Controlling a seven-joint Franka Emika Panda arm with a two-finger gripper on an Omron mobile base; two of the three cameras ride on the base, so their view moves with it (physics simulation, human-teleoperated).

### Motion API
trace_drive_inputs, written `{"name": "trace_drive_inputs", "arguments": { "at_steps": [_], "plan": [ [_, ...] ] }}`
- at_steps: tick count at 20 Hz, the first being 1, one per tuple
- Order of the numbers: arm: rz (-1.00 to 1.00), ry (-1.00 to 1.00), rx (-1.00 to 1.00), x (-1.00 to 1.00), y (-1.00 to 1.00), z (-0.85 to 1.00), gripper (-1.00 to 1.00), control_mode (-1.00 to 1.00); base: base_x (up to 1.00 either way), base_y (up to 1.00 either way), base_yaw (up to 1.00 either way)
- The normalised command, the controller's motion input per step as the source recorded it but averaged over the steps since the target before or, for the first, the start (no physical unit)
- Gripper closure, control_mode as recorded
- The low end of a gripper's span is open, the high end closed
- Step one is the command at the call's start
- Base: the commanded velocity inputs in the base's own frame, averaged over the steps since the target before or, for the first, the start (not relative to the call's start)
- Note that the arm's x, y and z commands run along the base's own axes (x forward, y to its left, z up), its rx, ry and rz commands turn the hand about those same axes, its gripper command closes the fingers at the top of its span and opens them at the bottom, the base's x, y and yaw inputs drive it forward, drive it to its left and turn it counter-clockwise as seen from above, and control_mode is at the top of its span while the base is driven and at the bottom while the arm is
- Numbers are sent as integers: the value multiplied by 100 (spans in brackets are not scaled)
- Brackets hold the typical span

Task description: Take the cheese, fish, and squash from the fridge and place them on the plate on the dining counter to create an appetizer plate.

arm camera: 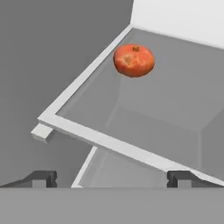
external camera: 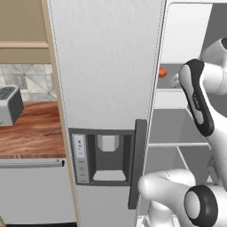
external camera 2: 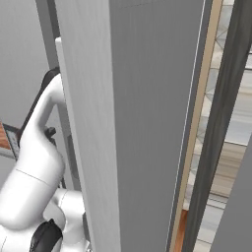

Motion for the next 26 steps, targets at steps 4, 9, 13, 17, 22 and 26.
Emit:
{"name": "trace_drive_inputs", "arguments": {
  "at_steps": [4,9,13,17,22,26],
  "plan": [
    [8,2,0,49,-2,1,-100,-100,0,0,0],
    [9,0,0,38,0,0,-100,-100,0,0,0],
    [11,0,0,36,0,0,-100,-100,0,0,0],
    [11,0,0,36,0,0,-100,-100,0,0,0],
    [13,0,0,37,0,0,-100,-100,0,0,0],
    [12,0,0,29,0,-6,-100,-100,0,0,0]
  ]
}}
